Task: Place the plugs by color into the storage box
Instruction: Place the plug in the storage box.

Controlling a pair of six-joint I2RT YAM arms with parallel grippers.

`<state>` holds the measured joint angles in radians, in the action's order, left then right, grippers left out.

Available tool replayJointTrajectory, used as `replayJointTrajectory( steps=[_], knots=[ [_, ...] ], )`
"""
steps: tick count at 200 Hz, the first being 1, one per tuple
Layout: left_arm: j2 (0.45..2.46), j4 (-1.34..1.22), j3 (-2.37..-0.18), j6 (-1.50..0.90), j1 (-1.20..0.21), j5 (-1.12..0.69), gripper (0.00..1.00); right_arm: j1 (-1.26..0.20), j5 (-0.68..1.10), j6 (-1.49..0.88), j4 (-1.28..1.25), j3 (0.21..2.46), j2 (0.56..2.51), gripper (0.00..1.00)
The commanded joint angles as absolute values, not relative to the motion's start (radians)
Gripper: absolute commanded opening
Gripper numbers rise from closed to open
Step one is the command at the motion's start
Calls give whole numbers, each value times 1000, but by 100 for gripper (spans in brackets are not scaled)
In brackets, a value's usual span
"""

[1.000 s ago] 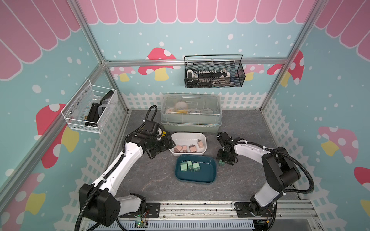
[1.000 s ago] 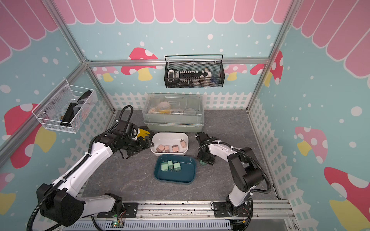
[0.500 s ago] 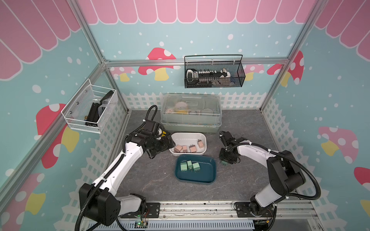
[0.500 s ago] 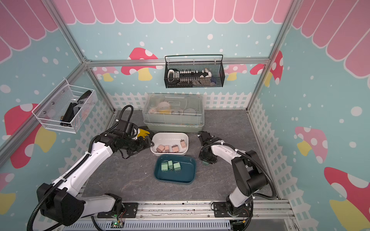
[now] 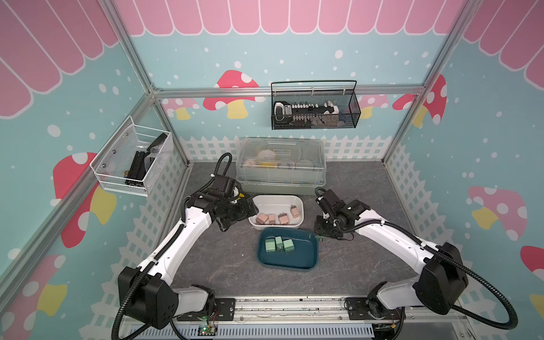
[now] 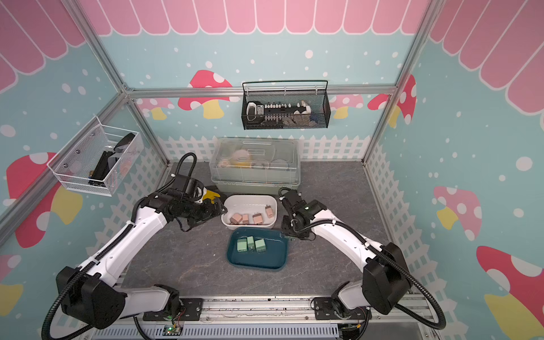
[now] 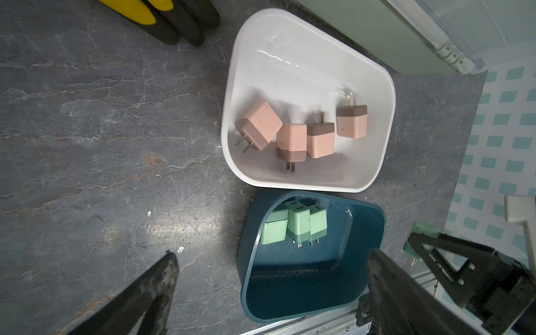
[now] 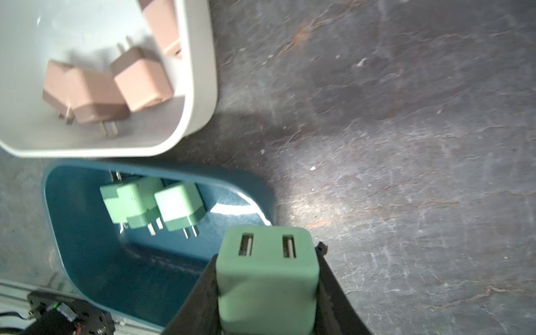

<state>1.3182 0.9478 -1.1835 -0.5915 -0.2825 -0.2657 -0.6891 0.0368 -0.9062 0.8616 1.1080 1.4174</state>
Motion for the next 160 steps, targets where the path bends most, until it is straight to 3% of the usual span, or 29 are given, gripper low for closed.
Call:
replayJointTrajectory(
  steps=[1, 160],
  knots=[
    [1328, 942, -1215, -594, -277, -273, 98, -771, 40, -943, 909, 1135, 1442, 26],
    [1269, 936, -1148, -610, -276, -266, 98, -831, 83, -847, 806, 1245, 1821, 31]
  ],
)
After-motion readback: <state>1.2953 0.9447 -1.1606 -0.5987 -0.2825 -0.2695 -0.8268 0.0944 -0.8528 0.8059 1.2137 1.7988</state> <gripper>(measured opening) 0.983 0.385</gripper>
